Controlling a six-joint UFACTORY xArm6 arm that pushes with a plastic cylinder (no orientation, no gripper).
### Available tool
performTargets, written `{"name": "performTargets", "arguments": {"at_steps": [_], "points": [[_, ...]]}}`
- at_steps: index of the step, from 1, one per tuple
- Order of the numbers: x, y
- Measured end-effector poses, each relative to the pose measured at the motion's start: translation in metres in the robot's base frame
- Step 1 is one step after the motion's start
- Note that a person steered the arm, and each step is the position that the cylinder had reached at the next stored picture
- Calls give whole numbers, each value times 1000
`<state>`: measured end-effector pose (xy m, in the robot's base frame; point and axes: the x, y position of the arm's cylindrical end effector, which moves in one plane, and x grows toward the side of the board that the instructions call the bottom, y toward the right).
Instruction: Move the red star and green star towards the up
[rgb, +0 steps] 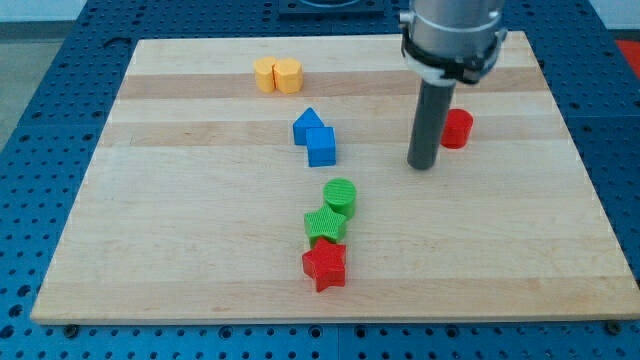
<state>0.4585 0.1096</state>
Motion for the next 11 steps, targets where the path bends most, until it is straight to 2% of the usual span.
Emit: {"name": "performTargets", "arguments": {"at_steps": [1,2,3,4,7,8,11], "points": [[61,49],[112,10],[144,-89],[160,-153],[150,-266],[131,-259],[135,-149]]}}
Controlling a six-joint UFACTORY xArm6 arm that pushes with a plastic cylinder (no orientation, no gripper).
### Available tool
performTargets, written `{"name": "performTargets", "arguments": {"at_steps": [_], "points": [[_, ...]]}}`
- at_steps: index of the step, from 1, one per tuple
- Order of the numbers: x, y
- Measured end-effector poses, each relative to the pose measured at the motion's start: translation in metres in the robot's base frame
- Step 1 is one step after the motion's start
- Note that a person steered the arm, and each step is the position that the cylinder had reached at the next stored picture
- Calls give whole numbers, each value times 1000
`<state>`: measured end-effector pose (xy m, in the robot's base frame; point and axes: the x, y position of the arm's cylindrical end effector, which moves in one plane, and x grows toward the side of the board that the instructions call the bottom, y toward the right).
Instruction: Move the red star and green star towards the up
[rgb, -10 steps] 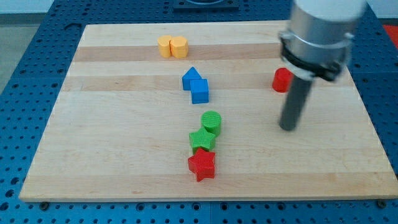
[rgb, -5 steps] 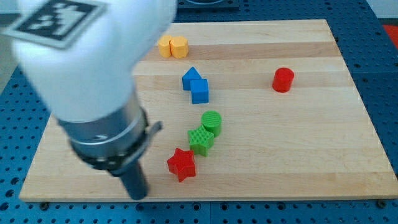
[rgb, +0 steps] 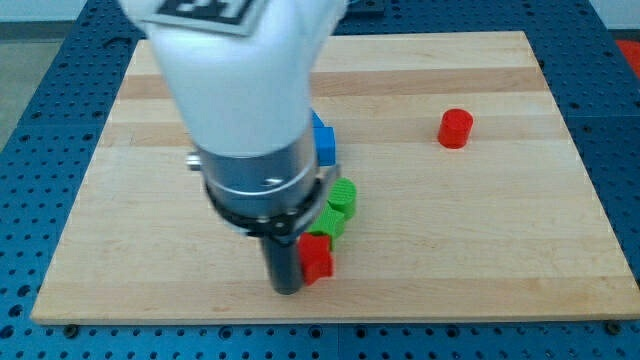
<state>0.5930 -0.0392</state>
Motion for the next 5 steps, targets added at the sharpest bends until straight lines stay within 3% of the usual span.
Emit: {"name": "performTargets", "arguments": {"at_steps": [1,3,5], "points": [[-6,28],[-66,57],[-59,50]]}}
